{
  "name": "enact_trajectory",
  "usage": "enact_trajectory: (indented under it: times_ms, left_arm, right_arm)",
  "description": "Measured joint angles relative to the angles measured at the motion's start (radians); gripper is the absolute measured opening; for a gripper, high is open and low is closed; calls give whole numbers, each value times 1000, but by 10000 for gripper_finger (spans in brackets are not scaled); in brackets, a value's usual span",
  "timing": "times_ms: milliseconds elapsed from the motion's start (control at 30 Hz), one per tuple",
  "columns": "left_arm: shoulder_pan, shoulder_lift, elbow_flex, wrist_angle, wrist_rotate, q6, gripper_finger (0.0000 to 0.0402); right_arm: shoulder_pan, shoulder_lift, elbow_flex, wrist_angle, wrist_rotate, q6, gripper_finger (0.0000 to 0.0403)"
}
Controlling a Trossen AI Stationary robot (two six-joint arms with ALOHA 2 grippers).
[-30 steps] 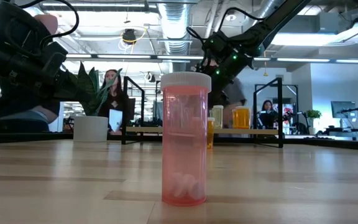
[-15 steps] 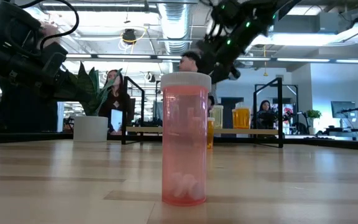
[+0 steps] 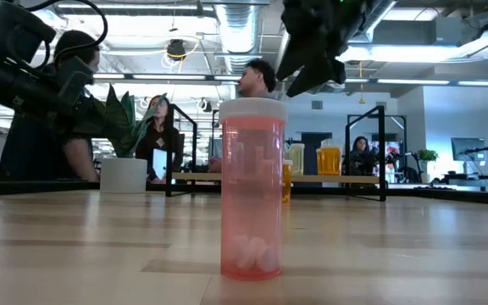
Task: Pick and place medicine bottles onto shelf by color
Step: Put the red pill bottle on the shelf
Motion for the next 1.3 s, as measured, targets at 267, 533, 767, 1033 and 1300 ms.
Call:
enact_trajectory:
  times_ms: [267,533,767,1033,1300]
  left_arm:
    - [0,0,0,0,-1,0,13]
    - [0,10,0,1,-1,0,13]
    - [0,28,0,1,-1,0,13]
    - [0,33,0,0,-1,0,13]
    - [0,33,0,0,-1,0,13]
  right_arm:
    - [206,78,-1,15,0,-149,256]
    - [339,233,0,156,5,-225,256]
    - [467,336,35,223,5,-222,256]
    - [609,369,81,227,142,-220,256]
    - [650,369,81,313,164,-235,291]
